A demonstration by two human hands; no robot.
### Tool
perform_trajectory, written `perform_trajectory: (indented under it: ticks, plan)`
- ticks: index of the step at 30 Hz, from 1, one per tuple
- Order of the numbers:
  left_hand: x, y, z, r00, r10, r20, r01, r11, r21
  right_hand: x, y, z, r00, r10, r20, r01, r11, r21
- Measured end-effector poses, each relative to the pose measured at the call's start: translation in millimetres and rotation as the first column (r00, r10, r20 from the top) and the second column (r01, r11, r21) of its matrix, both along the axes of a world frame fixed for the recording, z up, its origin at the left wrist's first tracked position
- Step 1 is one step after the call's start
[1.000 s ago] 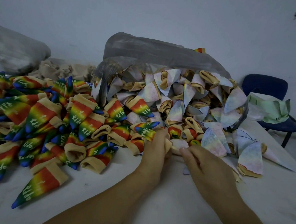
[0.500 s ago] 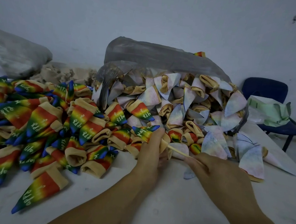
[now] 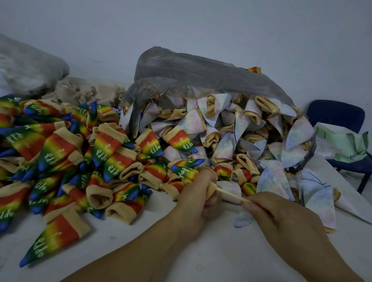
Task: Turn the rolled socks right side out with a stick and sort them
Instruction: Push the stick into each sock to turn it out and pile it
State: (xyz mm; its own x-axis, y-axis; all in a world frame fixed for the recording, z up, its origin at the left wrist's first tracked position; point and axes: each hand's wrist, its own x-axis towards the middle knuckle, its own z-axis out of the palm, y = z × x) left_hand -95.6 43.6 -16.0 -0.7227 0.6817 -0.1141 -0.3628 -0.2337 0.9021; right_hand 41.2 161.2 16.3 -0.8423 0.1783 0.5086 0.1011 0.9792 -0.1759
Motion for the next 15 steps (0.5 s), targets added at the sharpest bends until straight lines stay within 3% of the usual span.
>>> perform_trajectory:
  ticks: [3, 9, 15]
  plan:
    - [2.7, -1.0, 4.5, 0.999, -0.045, -0.014, 0.045, 0.999, 0.024, -2.1, -5.9, 1.3, 0.999, -0.037, 0.037, 0.038, 0.999, -0.028]
    - [-1.5, 2.0, 6.9, 0.996, 0.083, 0.016, -0.082, 0.994, -0.068, -14.7, -24.5, -17.8, 0.989, -0.137, 0.059, 0.143, 0.982, -0.125]
    - [-0.7, 2.1, 5.6, 0.996, 0.087, 0.035, -0.085, 0.995, -0.054, -17.6, -22.8, -22.3, 0.988, -0.132, 0.081, 0.145, 0.972, -0.186]
